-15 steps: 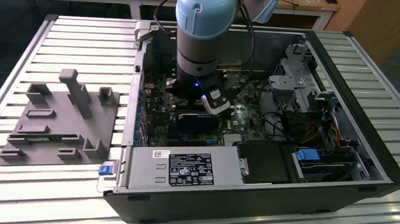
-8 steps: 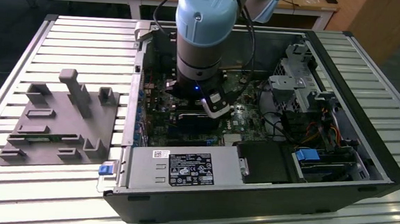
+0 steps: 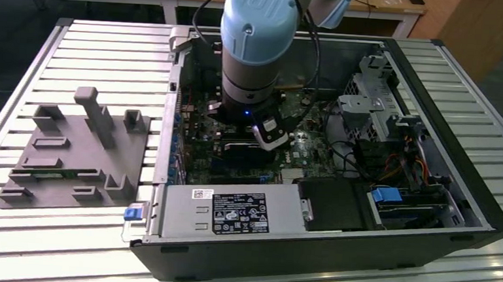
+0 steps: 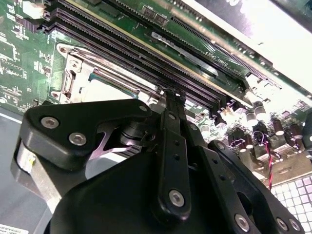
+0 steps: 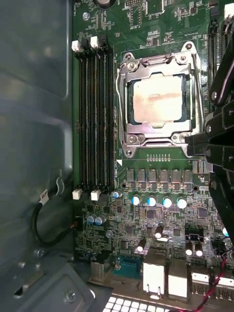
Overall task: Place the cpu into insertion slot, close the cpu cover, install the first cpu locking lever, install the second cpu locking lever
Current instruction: 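Install the second cpu locking lever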
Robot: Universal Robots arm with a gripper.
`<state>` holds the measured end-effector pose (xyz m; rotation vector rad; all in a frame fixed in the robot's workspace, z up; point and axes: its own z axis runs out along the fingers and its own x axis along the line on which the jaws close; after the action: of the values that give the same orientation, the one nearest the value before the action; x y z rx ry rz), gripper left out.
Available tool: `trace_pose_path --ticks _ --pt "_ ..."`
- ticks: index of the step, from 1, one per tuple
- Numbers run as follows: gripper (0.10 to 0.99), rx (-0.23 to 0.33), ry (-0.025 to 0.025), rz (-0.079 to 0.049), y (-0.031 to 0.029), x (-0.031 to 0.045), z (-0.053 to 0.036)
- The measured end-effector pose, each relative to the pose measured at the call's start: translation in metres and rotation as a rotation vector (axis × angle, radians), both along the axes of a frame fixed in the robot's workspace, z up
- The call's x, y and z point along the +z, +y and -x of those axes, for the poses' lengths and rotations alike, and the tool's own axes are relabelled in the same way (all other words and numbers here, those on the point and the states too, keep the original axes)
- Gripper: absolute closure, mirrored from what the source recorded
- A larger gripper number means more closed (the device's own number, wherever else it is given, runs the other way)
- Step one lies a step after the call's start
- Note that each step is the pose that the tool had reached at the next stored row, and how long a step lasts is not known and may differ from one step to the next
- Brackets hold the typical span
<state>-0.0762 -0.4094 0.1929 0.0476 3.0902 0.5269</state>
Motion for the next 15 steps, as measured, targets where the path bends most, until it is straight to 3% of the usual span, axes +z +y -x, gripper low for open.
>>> trace_pose_path --ticks 15 --pt "0.973 0.0 0.0 0.0 0.0066 -0.004 0.0017"
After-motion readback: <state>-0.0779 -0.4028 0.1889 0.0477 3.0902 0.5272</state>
